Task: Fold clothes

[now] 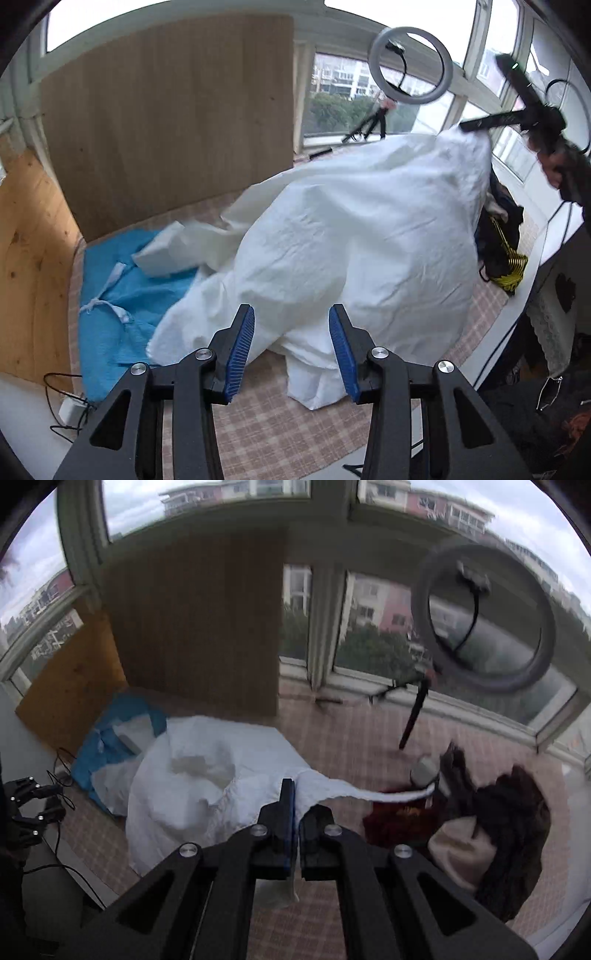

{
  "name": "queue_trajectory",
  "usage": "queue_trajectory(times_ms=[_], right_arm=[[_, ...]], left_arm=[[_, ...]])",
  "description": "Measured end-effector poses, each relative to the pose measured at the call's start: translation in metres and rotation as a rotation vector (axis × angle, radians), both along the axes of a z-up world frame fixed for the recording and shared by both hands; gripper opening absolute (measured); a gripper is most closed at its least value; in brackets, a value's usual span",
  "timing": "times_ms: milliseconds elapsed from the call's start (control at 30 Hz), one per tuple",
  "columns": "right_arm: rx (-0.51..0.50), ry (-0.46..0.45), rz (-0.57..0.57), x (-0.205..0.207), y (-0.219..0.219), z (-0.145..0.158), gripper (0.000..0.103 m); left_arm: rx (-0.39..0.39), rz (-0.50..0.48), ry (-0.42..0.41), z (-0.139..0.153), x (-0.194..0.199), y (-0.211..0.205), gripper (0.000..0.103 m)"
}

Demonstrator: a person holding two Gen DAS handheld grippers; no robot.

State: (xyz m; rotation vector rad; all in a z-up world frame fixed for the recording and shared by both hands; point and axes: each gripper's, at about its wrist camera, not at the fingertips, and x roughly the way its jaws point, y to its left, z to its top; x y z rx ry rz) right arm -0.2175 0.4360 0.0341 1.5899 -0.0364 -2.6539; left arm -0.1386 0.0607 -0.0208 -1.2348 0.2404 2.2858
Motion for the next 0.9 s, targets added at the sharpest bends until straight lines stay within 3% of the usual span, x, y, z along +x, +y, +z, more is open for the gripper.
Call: queue_trajectory(times_ms=[100,233,300,367,433,900], right_arm=[[-0.073,-0.159,-0.126,0.006,0.059,-0.109,0.002],[-0.117,-0.208,-0.182,0.024,0.089,-0.165,0.005],[-0.142,-0.193,-0.174,0.038,0.095,-0.169,0.012],[-0.154,-0.162,-0.174,0.050,0.106,-0.165,0.035],[-0.160,-0.145,-0.174,0.061,0.118,-0.164,0.049],[-0.380,-0.227,-0.091,0.087,0.103,-0.215,0.049]], left_arm=[[-0.028,-0.101,-0.072,-0.029,0.001,0.047,0.040],[-0.058,-0.242,-0.159,-0.063,0.021,0.111,0.040],[-0.060,-0.282,-0.199,-0.072,0.033,0.132,0.040],[-0.077,-0.304,-0.214,-0.077,0.042,0.143,0.040],[-0.082,-0.319,-0.235,-0.082,0.051,0.150,0.040],[-0.116,-0.283,-0.284,-0.113,0.104,0.171,0.040]])
